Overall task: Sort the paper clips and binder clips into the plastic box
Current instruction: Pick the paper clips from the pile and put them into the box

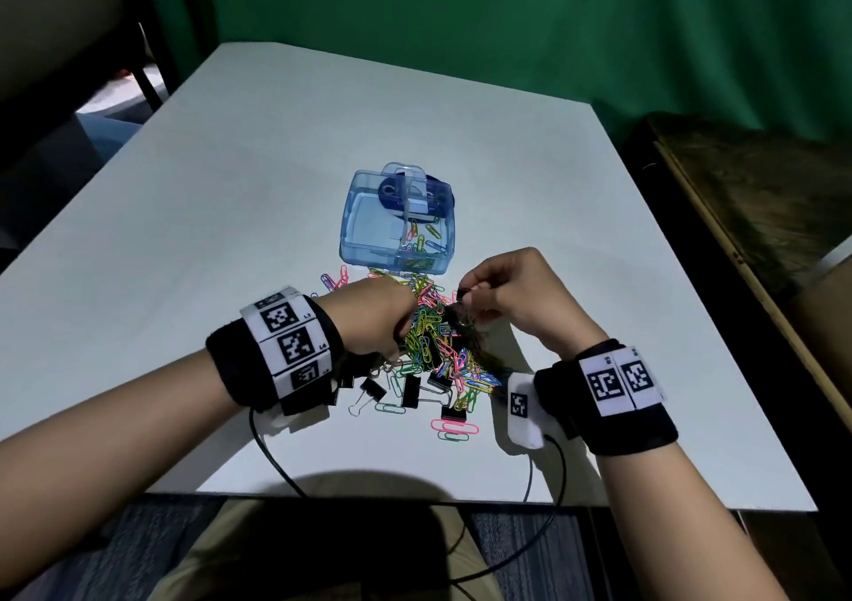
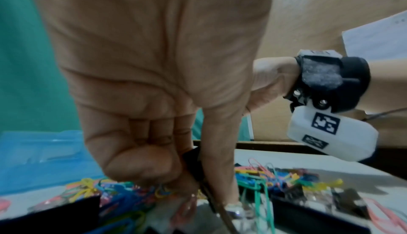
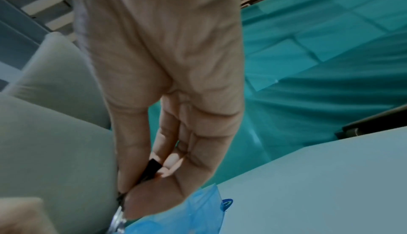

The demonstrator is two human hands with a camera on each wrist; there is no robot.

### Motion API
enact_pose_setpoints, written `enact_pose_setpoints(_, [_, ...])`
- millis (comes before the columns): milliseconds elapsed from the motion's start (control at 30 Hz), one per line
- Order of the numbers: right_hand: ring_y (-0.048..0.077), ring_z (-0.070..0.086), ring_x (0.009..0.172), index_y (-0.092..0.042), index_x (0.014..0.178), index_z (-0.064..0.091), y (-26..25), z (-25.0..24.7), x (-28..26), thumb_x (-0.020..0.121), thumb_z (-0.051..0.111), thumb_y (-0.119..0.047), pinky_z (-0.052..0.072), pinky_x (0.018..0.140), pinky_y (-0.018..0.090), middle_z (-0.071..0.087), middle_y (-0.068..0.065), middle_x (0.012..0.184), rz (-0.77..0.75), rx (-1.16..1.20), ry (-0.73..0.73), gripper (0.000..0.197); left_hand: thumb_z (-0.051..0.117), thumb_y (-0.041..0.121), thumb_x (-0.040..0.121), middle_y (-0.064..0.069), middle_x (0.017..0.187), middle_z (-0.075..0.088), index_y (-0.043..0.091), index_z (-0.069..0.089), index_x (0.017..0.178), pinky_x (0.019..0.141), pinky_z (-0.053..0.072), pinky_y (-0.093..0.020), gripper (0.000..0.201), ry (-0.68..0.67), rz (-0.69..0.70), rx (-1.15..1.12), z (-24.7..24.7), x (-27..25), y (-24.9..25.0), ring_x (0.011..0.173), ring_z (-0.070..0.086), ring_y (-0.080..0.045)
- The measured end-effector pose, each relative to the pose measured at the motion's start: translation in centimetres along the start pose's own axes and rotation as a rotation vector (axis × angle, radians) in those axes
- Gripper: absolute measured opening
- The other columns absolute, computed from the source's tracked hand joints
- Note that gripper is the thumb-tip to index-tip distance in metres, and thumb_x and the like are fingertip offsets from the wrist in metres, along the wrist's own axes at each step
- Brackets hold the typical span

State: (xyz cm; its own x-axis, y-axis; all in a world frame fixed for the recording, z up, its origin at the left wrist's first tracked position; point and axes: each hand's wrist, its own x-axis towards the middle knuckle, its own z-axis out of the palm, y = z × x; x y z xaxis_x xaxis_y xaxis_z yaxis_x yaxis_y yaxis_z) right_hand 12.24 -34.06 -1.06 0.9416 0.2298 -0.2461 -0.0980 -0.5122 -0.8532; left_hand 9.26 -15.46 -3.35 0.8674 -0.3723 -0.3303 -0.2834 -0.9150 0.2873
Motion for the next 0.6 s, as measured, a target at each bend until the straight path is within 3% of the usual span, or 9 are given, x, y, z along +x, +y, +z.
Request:
enact_pose_setpoints(100, [0.029,0.06,0.062,0.002,0.078,0.068,-0.2,-0.3,-0.4,0.075,0.07,0.01,0.053,0.067,0.038,0.064,0.021,0.072,0.001,0.116,-0.053,0.008,0.079,0.016,0.07,-0.001,0.082,0.066,0.014,0.066,0.089,0.064,0.042,-0.027,0.024,0.059,-0.002,-0.151,-1.3,-0.2,-0.4,0.078,0.059,-0.018])
enact_pose_setpoints(167, [0.029,0.061,0.067,0.001,0.078,0.068,-0.5,-0.2,-0.6,0.075,0.071,0.009,0.056,0.069,0.036,0.065,0.021,0.076,-0.009,0.174,-0.089,0.01,0.079,0.012,0.07,0.003,0.073,0.061,0.014,0.065,0.092,0.061,0.041,-0.024,0.027,0.129,-0.008,-0.286,-2.5,-0.4,-0.4,0.068,0.056,-0.014])
enact_pose_setpoints(300, [0.016,0.062,0.056,0.0,0.078,0.064,-1.3,0.8,-0.6,0.075,0.069,0.011,0.059,0.068,0.031,0.063,0.014,0.068,-0.03,0.271,-0.153,0.013,0.078,0.003,0.07,0.002,0.073,0.062,0.017,0.054,0.106,0.062,0.048,-0.025,0.045,0.212,-0.013,-0.558,-3.7,0.0,0.0,0.062,0.058,-0.013])
enact_pose_setpoints(400, [0.013,0.06,0.049,-0.002,0.075,0.061,-1.5,1.2,-0.2,0.075,0.069,0.012,0.059,0.063,0.033,0.059,0.004,0.053,-0.042,0.226,-0.117,0.016,0.075,-0.004,0.071,-0.002,0.07,0.062,0.016,0.047,0.114,0.058,0.052,-0.024,0.056,0.236,0.0,-0.726,-3.5,0.5,0.7,0.059,0.059,-0.015])
enact_pose_setpoints(467, [0.014,0.06,0.046,0.0,0.075,0.06,-1.5,0.7,0.0,0.075,0.07,0.012,0.059,0.056,0.032,0.058,0.006,0.053,-0.034,0.21,-0.08,0.015,0.075,-0.004,0.072,-0.003,0.071,0.064,0.014,0.047,0.116,0.057,0.052,-0.022,0.055,0.273,-0.003,-0.794,-3.4,0.8,0.9,0.06,0.06,-0.016])
enact_pose_setpoints(533, [0.016,0.06,0.046,0.002,0.076,0.061,-1.4,-0.4,0.4,0.075,0.07,0.01,0.058,0.052,0.03,0.06,0.01,0.056,-0.018,0.189,-0.012,0.012,0.075,0.001,0.074,-0.005,0.081,0.067,0.01,0.053,0.114,0.071,0.054,-0.03,0.047,0.299,0.003,-0.725,-3.2,1.2,0.6,0.071,0.063,-0.019])
enact_pose_setpoints(600, [0.019,0.06,0.051,0.0,0.074,0.062,-0.5,-2.0,1.4,0.075,0.072,0.007,0.058,0.056,0.033,0.06,0.012,0.062,0.013,0.117,0.11,0.012,0.073,0.014,0.078,-0.006,0.101,0.068,0.01,0.058,0.113,0.086,0.051,-0.032,0.038,0.241,0.021,-0.45,-3.1,1.4,0.0,0.093,0.064,-0.021])
